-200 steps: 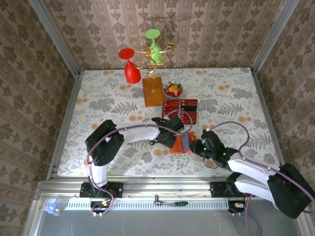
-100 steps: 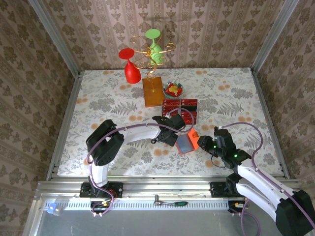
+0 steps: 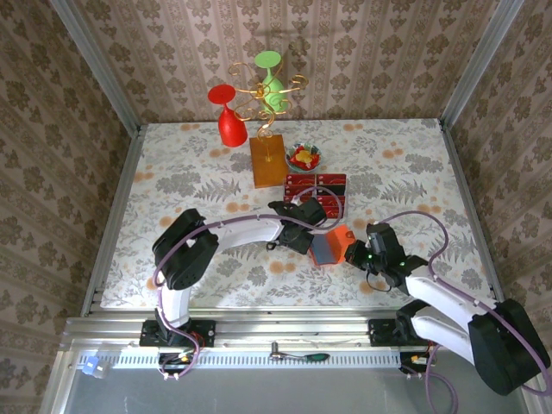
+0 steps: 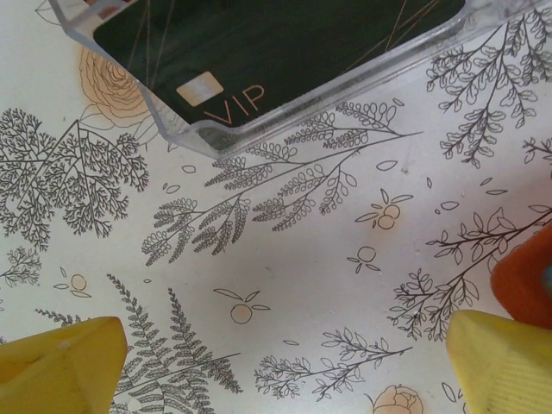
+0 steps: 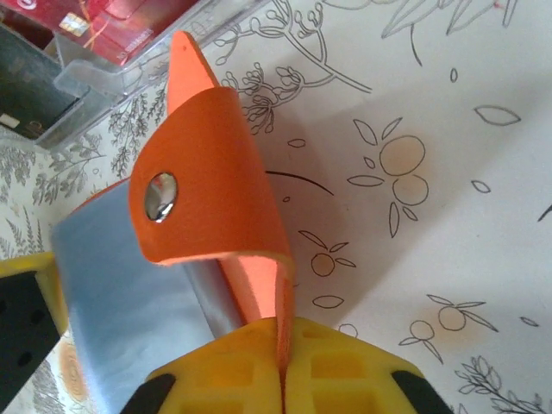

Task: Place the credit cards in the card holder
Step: Open the card holder at the center of the table.

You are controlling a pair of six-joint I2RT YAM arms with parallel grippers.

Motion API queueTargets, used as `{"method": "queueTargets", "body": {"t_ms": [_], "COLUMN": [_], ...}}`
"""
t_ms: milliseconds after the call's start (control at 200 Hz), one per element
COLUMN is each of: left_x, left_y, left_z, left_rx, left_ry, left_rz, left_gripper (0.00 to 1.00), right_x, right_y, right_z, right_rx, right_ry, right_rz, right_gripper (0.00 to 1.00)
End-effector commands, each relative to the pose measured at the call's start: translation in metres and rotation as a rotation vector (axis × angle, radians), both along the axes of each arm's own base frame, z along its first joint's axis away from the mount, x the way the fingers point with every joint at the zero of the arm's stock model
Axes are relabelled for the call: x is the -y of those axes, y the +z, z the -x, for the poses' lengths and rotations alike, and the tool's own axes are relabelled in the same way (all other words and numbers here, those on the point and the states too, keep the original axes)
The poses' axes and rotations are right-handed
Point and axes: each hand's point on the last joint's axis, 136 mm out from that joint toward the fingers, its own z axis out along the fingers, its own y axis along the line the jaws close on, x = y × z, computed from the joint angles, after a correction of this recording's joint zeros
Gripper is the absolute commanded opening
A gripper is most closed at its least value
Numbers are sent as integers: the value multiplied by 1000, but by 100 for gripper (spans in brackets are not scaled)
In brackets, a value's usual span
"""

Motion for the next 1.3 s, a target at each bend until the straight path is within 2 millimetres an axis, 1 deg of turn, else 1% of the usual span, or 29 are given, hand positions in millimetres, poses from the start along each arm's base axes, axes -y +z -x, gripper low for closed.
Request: {"method": "queueTargets", "body": {"t_ms": [0, 135, 305, 385, 445, 520, 610, 800, 920, 1105, 1295], "left_x": [5, 11, 23, 29, 32, 34, 29, 7, -1, -2, 6], "left_y": [24, 44, 67, 75, 77, 75, 69, 54, 47, 45, 47], "left_z": [-6, -9, -13, -14, -15, -16, -15, -11, -8, -8, -10], "left_rx": [12, 23, 44, 49, 49, 46, 41, 50, 47, 50, 49], "left_ry": [18, 40, 31, 25, 23, 21, 28, 63, 72, 74, 62], "left_rz": [77, 181, 258, 287, 295, 292, 270, 198, 174, 175, 191], "left_gripper": [97, 98, 98, 99, 99, 100, 100, 100, 100, 100, 100], "right_x": [-9, -10, -10, -11, -12, -12, -17, -29, -34, -36, -35], "right_y": [9, 2, 0, -1, -1, -6, -12, -19, -24, -27, -27], "right_z": [-9, -4, 2, 4, 5, 7, 9, 13, 14, 15, 15], "right_rx": [30, 16, 13, 14, 13, -5, -20, -32, -39, -43, -42], "right_ry": [12, 7, -11, -14, -14, -16, -12, 2, 4, 3, -5], "right_rz": [-46, -72, -92, -93, -91, -80, -79, -51, -42, -31, -27], "right_gripper": [0, 0, 0, 0, 0, 0, 0, 0, 0, 0, 0]}}
